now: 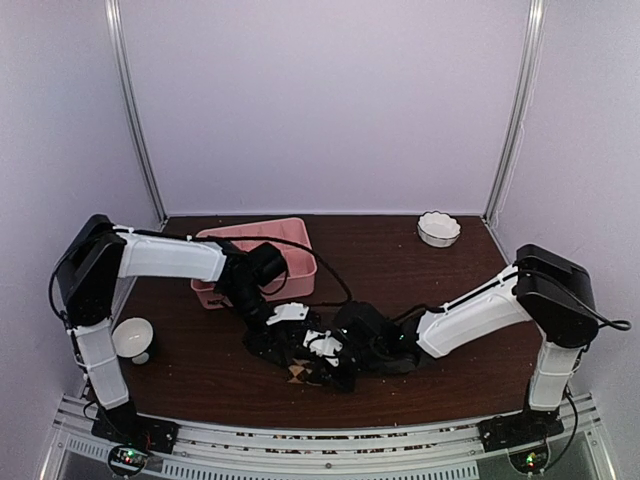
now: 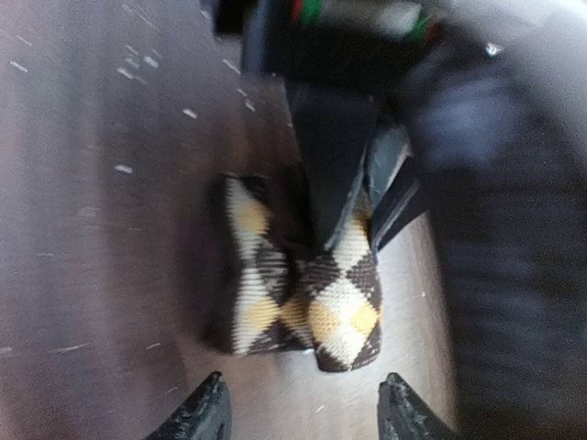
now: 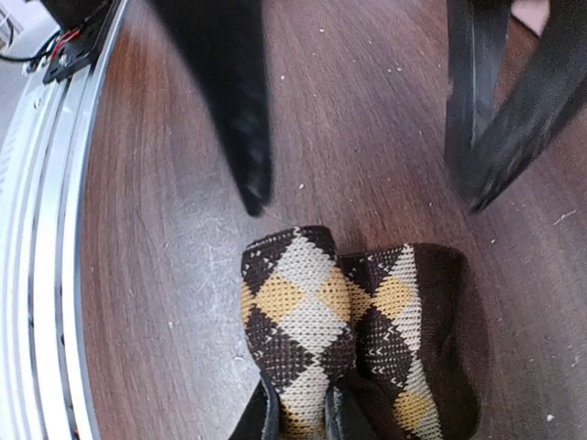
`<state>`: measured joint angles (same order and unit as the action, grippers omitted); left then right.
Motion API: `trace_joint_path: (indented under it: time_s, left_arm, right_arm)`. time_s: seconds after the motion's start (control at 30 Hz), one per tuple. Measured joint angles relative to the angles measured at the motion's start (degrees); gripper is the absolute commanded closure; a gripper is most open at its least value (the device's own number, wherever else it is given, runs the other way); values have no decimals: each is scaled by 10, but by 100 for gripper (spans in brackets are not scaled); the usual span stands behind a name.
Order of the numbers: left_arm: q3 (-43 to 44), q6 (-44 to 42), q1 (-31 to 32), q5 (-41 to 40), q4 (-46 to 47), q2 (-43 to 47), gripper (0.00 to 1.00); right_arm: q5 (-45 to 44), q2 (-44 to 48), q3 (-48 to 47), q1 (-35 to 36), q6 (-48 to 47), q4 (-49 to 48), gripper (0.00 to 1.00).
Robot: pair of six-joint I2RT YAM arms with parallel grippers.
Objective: Roll the socks
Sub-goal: Roll the sock at the center of the board.
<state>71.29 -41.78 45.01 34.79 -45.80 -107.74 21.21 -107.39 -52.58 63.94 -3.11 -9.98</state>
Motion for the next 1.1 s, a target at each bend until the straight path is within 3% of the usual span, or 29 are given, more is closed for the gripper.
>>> trace_joint_path:
  time_s: [0.33, 0.37, 0.43, 0.47, 0.73, 0.97, 1.03, 1.1]
  left_arm:
    - [-104, -2, 4, -25, 108, 115, 44]
    - [-114, -3, 4, -22, 112, 123, 35]
    - [-126, -6, 4, -11, 118, 134, 4]
    - [-130, -11, 5, -9, 123, 136, 2]
    - [-166, -22, 44, -68, 177, 135, 10]
    - [-169, -23, 79, -148, 227, 111, 10]
    - [-168, -22, 85, -160, 232, 100, 14]
    - [-167, -22, 89, -168, 234, 89, 25]
  right_arm:
    - [80, -44, -40, -33, 152, 9, 97]
    - [97, -51, -42, -40, 171, 6, 97]
    - [129, -64, -44, -54, 204, -4, 97]
    - [146, -69, -44, -61, 220, -10, 97]
    - [254, -103, -39, -93, 325, -76, 96]
    - [288, -120, -38, -101, 369, -111, 96]
    - [291, -122, -33, -103, 380, -127, 96]
    - [294, -123, -28, -104, 389, -141, 96]
